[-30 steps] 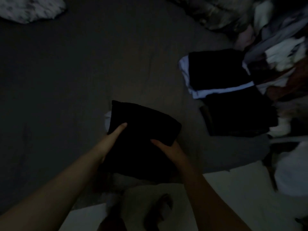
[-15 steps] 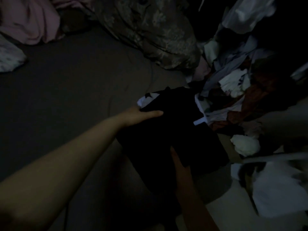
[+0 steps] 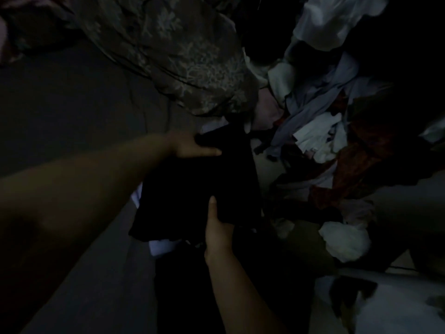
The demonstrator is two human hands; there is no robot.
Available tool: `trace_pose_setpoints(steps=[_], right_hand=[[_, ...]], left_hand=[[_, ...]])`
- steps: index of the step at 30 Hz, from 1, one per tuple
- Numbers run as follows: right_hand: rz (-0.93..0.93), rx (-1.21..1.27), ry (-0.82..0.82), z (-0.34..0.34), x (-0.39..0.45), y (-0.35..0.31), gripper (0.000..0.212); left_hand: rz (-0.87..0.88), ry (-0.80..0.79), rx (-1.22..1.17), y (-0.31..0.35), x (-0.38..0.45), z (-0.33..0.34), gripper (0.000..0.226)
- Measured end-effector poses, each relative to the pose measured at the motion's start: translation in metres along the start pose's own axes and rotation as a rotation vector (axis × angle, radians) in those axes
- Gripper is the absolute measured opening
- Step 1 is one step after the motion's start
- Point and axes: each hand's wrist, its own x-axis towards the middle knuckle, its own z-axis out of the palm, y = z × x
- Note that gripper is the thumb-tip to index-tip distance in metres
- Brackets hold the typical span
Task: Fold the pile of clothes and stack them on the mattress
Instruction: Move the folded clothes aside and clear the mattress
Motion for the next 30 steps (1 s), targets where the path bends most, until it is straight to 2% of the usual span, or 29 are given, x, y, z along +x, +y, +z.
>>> trace_pose_setpoints(steps=[1,3,5,8,11,14,16,18,20,22,23,26,30], right_hand=[[0.009,-0.021,0.005,0.003,0.011,0.002,0.094],[0.007,-0.029,0.031,0.006,0.031,0.005,0.103],[0.007,-0.038,0.046,0.005,0.039,0.005,0.111],[-0.054,0.039,0.093,-0.013,0.024,0.004,0.107],[-0.331,0.058,0.258,-0.037,-0.005,-0.010,0.117],[-0.660,-0.250,0.395,-0.053,-0.013,-0.046,0.113],[-0.780,-0.493,0.351,-0.057,0.007,-0.079,0.099],[-0.789,-0.639,0.186,-0.055,0.035,-0.114,0.089],[-0.639,-0.643,-0.050,-0.050,0.055,-0.142,0.085],[-0.497,-0.629,-0.219,-0.039,0.067,-0.150,0.085],[-0.484,-0.665,-0.276,-0.033,0.068,-0.145,0.084],[-0.579,-0.739,-0.231,-0.021,0.064,-0.121,0.105],[-0.650,-0.796,-0.208,-0.011,0.047,-0.113,0.107]], left_hand=[[-0.077,0.048,0.133,-0.005,0.010,0.015,0.085],[-0.249,0.140,0.251,-0.020,0.015,0.059,0.087],[-0.245,0.241,0.199,-0.019,0.019,0.077,0.083],[-0.166,0.460,0.259,-0.009,0.012,0.066,0.080],[-0.035,0.702,0.239,-0.009,0.000,0.081,0.068],[0.005,0.666,0.159,-0.009,-0.018,0.091,0.077],[-0.049,0.670,0.055,-0.013,-0.026,0.100,0.085],[-0.069,0.783,-0.128,-0.016,-0.032,0.102,0.089],[-0.114,0.822,-0.453,-0.018,-0.034,0.102,0.096],[-0.201,0.757,-0.848,-0.022,-0.032,0.102,0.103],[-0.258,0.707,-0.996,-0.024,-0.031,0.104,0.105],[-0.311,0.563,-1.154,-0.029,-0.036,0.110,0.086],[-0.241,0.642,-1.101,-0.035,-0.046,0.097,0.053]])
